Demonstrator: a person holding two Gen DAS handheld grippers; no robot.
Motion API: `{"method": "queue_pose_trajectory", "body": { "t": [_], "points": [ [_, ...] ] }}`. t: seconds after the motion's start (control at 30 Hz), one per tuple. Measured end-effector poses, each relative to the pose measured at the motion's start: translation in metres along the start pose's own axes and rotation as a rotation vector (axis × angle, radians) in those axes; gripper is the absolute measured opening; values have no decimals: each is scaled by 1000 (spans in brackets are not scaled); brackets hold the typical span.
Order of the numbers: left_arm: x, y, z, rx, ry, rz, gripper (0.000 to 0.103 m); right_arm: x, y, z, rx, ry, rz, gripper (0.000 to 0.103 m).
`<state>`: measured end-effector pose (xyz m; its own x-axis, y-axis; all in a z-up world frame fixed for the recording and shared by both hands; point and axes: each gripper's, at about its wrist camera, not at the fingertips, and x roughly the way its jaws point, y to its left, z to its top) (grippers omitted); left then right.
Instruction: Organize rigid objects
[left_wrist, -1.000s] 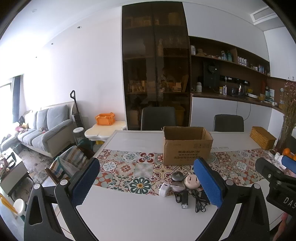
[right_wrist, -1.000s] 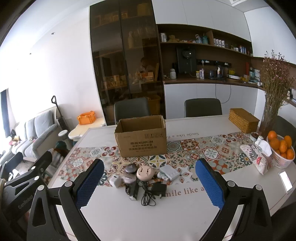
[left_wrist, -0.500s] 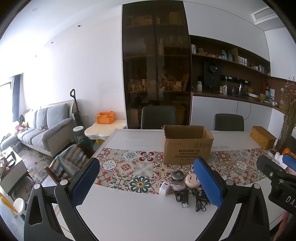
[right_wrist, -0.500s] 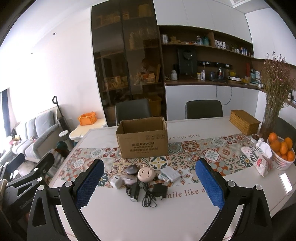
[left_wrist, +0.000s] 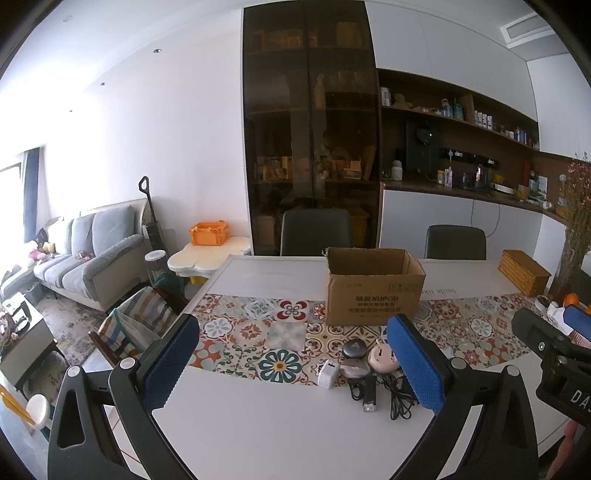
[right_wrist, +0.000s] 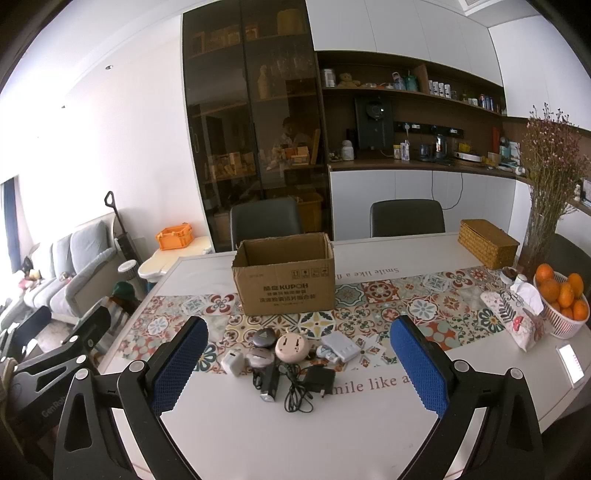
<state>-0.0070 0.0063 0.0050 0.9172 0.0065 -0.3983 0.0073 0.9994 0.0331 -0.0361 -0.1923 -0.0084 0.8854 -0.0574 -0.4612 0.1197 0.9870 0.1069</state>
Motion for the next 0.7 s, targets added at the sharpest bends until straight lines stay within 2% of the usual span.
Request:
{"method": "queue_pose_trajectory", "body": {
  "t": [0.7],
  "points": [
    [-1, 0, -1, 0, 0, -4, 103, 0, 3, 1, -1, -1, 0, 99]
  ]
}}
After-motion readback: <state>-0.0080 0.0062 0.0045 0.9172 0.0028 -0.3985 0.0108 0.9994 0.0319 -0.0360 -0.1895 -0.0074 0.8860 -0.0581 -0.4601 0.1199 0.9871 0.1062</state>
